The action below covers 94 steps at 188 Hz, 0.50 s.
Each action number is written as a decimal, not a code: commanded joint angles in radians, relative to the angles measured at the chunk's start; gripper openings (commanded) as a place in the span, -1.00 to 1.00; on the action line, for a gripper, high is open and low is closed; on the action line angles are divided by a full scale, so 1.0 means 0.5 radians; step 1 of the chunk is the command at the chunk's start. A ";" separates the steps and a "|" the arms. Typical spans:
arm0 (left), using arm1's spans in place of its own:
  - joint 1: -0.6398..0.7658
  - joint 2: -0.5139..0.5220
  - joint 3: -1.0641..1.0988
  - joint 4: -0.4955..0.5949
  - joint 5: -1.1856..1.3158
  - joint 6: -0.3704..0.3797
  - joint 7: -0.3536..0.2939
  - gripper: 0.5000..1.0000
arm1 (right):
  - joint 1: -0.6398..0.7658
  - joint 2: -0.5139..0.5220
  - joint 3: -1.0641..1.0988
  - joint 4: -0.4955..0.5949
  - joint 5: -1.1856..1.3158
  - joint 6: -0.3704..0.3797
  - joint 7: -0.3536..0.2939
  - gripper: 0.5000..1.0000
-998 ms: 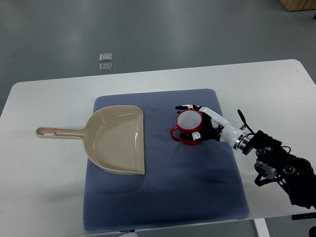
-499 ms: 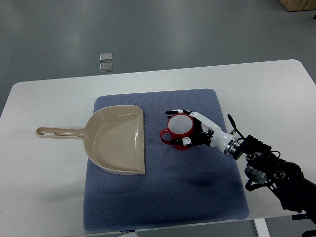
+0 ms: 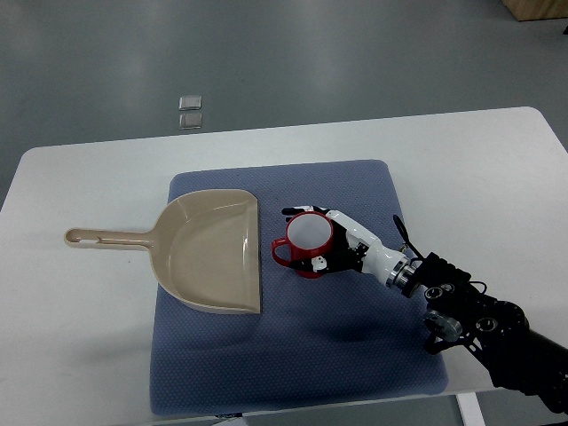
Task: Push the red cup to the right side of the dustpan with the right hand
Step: 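Push the red mug with the right hand toward the dustpan's edge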
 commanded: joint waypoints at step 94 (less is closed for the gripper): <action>0.000 0.000 -0.004 0.003 0.000 0.000 0.000 1.00 | 0.011 0.082 -0.047 0.013 0.000 -0.094 0.000 0.73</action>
